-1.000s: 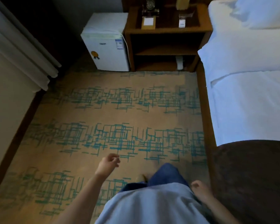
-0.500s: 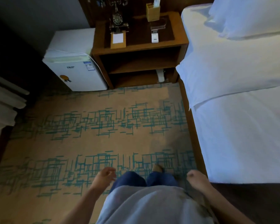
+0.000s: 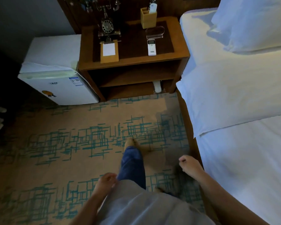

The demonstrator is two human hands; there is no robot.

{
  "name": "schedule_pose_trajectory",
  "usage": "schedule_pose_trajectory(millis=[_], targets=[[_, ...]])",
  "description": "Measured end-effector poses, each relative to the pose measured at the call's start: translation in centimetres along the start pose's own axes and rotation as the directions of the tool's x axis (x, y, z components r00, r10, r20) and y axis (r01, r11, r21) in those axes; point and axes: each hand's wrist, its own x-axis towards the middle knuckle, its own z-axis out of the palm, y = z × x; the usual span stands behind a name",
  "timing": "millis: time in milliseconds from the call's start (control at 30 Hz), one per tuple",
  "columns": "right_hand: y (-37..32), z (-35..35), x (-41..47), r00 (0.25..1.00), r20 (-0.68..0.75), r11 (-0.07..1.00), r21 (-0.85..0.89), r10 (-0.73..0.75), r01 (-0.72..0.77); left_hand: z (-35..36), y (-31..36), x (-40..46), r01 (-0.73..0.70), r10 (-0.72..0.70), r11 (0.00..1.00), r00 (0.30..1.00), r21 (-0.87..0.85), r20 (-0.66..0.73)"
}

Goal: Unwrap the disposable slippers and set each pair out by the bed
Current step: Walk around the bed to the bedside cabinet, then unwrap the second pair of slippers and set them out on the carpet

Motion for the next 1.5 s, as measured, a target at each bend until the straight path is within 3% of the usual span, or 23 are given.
schedule_pose_trajectory(millis=[300, 467, 567, 700, 833, 933, 1067, 1167, 1333, 1433, 1500], targets=[[-6.7, -1.6, 5.5, 0.996, 0.052, 0.991, -0.113, 0.072, -0.066, -6.5, 17.4, 12.0, -0.061, 0.052, 0.995, 0.991, 0.075, 0.121], [-10.2, -3.3, 10.1, 0.994, 0.035, 0.98, 0.163, 0.106, -0.111, -6.9, 25.1, 19.1, -0.063, 0.053, 0.994, 0.993, 0.089, 0.105], [-11.5, -4.3, 15.2, 0.987, 0.082, 0.965, 0.214, 0.139, -0.153, -5.4, 27.7, 23.1, -0.089, 0.082, 0.994, 0.992, 0.067, 0.1], [-11.0, -3.6, 24.7, 0.982, 0.133, 0.977, 0.146, 0.136, -0.155, -0.8, 27.8, 30.3, -0.088, 0.088, 0.996, 0.994, -0.001, 0.058], [-9.7, -1.7, 34.2, 0.975, 0.178, 0.986, 0.072, 0.135, -0.15, 5.6, 24.3, 38.0, 0.03, -0.021, 0.99, 0.997, -0.134, 0.068], [-9.1, -0.4, 41.7, 0.984, 0.151, 0.995, 0.005, 0.093, -0.095, 10.5, 19.9, 43.4, 0.107, -0.097, 0.987, 0.991, -0.123, 0.088], [-7.7, 1.8, 52.2, 0.996, 0.083, 0.999, -0.036, 0.022, -0.019, 15.2, 15.2, 50.6, 0.113, -0.099, 0.99, 0.984, -0.088, 0.145], [-6.9, 3.4, 59.3, 0.999, 0.035, 0.998, -0.066, 0.006, -0.003, 17.8, 13.2, 57.1, 0.014, -0.009, 0.998, 0.995, -0.055, 0.098], [-5.5, 6.5, 69.9, 0.985, -0.155, 0.995, -0.078, -0.075, 0.063, 21.1, 10.7, 68.3, -0.286, 0.301, 0.926, 0.953, 0.245, -0.028], [-5.0, 8.0, 74.9, 0.96, -0.244, 0.99, -0.04, -0.139, 0.134, 22.6, 9.9, 73.6, -0.475, 0.553, 0.767, 0.831, 0.432, -0.067], [-5.1, 8.5, 77.6, 0.9, -0.364, 0.971, -0.11, -0.239, 0.213, 23.2, 10.4, 76.1, -0.541, 0.664, 0.666, 0.743, 0.514, -0.079]])
